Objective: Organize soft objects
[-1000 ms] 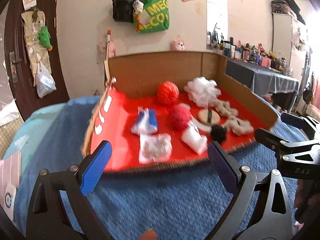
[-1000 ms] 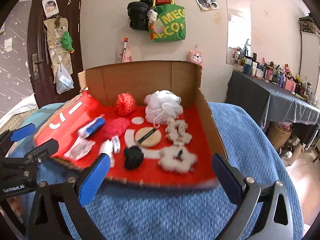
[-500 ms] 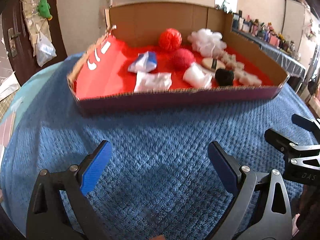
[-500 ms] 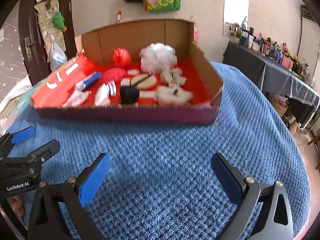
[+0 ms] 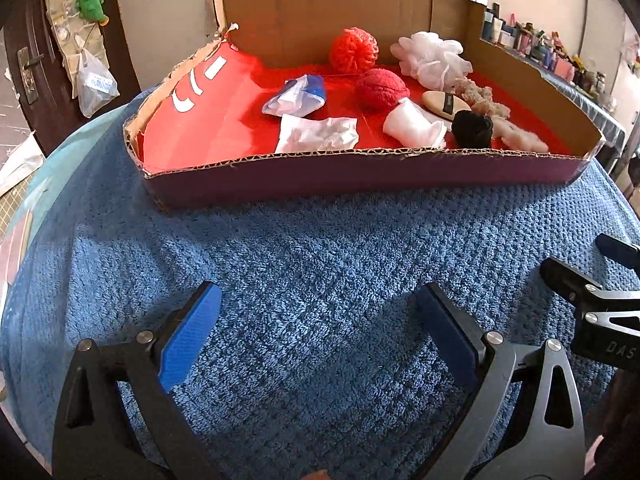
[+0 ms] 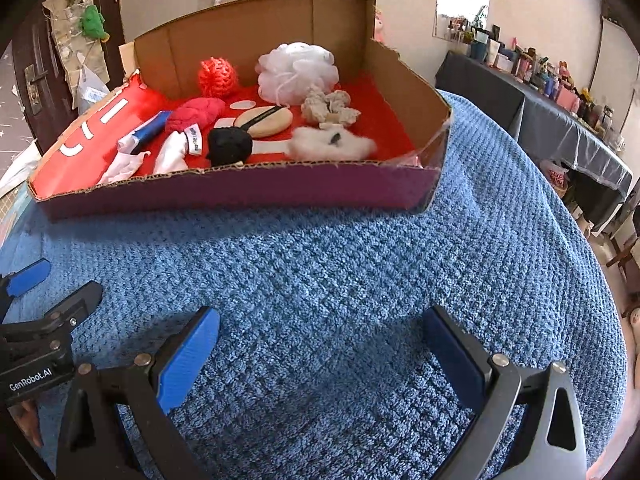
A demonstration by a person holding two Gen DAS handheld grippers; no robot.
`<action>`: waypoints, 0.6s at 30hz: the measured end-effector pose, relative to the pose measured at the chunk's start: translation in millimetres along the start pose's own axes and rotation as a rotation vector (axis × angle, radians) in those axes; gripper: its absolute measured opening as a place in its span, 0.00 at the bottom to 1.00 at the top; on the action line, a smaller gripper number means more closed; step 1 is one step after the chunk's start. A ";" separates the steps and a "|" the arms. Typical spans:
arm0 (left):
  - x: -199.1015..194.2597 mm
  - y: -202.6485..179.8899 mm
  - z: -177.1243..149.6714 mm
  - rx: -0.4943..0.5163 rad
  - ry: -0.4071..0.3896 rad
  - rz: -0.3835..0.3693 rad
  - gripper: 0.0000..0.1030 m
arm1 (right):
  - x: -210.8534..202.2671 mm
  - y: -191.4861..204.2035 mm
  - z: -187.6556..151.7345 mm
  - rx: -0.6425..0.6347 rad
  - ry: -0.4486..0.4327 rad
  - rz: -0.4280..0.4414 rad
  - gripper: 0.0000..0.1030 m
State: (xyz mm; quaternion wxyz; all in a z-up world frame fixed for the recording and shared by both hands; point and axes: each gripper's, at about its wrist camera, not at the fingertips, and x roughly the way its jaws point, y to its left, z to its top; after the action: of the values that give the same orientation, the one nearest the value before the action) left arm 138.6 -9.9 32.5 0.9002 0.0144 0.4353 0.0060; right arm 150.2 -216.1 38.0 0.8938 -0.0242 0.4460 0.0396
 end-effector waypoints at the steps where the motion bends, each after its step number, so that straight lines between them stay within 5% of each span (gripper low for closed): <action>1: 0.6 -0.2 0.4 -0.001 0.002 0.002 0.99 | 0.2 1.0 0.2 -0.003 0.002 -0.005 1.00; 18: 5.2 -3.1 3.2 -0.003 0.010 0.009 1.00 | 3.7 4.0 0.8 -0.006 0.012 -0.022 1.00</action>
State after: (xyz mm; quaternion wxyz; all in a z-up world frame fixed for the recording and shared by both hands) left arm 144.4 -12.9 30.2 0.8979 0.0152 0.4398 0.0109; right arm 152.6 -211.9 35.5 0.8915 -0.0318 0.4509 0.0309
